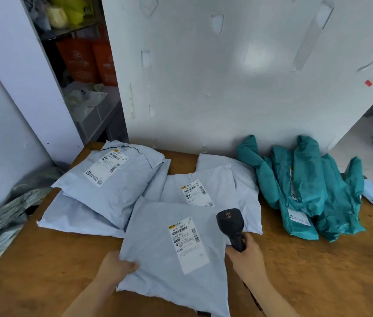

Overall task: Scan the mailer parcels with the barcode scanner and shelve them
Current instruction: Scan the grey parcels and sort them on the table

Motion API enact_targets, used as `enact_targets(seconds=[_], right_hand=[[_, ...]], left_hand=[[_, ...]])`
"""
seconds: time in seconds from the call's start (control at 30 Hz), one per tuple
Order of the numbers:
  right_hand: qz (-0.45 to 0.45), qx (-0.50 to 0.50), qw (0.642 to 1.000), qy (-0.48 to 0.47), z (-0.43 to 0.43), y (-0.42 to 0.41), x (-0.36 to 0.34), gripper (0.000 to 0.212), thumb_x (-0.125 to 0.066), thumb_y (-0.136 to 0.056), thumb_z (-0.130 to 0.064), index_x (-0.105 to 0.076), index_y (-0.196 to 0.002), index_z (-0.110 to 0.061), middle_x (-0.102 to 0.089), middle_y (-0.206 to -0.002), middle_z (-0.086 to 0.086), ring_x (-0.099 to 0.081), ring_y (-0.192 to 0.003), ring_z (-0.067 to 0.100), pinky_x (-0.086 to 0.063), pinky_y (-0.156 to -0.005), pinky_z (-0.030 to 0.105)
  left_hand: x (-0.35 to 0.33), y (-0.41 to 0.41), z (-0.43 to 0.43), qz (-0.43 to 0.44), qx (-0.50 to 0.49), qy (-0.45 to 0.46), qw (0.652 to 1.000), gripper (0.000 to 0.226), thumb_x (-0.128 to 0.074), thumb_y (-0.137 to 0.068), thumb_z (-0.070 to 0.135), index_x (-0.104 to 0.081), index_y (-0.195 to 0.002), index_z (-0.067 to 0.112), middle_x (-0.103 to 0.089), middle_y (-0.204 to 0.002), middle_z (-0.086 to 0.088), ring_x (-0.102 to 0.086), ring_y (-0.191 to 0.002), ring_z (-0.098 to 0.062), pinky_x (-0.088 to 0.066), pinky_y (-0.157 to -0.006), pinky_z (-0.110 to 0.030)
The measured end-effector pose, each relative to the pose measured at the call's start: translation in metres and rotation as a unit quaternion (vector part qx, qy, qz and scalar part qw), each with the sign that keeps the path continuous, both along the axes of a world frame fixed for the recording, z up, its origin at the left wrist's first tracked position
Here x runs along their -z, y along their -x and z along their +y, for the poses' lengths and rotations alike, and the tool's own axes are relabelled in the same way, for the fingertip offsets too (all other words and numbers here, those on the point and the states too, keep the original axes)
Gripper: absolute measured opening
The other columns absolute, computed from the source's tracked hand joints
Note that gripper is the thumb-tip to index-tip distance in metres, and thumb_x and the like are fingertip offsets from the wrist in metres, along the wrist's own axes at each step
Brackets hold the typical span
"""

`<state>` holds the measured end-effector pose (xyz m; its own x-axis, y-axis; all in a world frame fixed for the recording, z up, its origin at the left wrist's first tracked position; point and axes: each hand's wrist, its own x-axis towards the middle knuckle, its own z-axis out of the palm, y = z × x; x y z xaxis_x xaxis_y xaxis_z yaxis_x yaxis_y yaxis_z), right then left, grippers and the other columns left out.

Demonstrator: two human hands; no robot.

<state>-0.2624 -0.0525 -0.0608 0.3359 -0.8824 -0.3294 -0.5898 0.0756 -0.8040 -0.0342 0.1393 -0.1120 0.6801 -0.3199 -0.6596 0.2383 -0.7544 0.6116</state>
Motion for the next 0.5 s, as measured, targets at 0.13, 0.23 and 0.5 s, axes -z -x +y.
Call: enact_targets(seconds=[0.13,0.23,0.5], right_hand=[[-0.005,-0.013,1.0,-0.005,-0.001,-0.008,0.008,0.019,-0.066,-0.077,-0.004,-0.053,-0.082,-0.017,-0.055,-0.069,0.005,-0.051,-0.059,0.021,-0.04,-0.056,0.028],[0.002,-0.033,0.999,-0.001,-0.001,-0.014,0.012,0.019,-0.066,-0.078,-0.005,-0.052,-0.081,-0.016,-0.054,-0.068,0.004,-0.049,-0.058,0.019,-0.038,-0.055,0.027],[-0.005,-0.06,0.998,-0.006,-0.006,-0.019,0.012,0.018,-0.066,-0.079,-0.007,-0.052,-0.083,-0.018,-0.055,-0.068,0.008,-0.05,-0.057,0.022,-0.04,-0.055,0.03]], left_hand=[[-0.01,-0.015,0.071,0.022,-0.055,-0.022,0.998,0.039,-0.086,-0.063,0.01,-0.062,-0.089,-0.008,-0.064,-0.093,-0.017,-0.058,-0.086,-0.031,-0.043,-0.082,-0.036],[-0.017,-0.021,0.105,0.017,-0.094,-0.031,0.995,0.029,-0.083,-0.066,0.005,-0.055,-0.062,0.004,-0.059,-0.08,-0.012,-0.052,-0.082,-0.028,-0.037,-0.083,-0.033],[-0.014,-0.031,0.105,-0.04,-0.048,-0.196,0.979,0.047,-0.077,-0.073,0.027,-0.058,-0.103,-0.004,-0.06,-0.11,-0.022,-0.056,-0.101,-0.035,-0.042,-0.083,-0.036]])
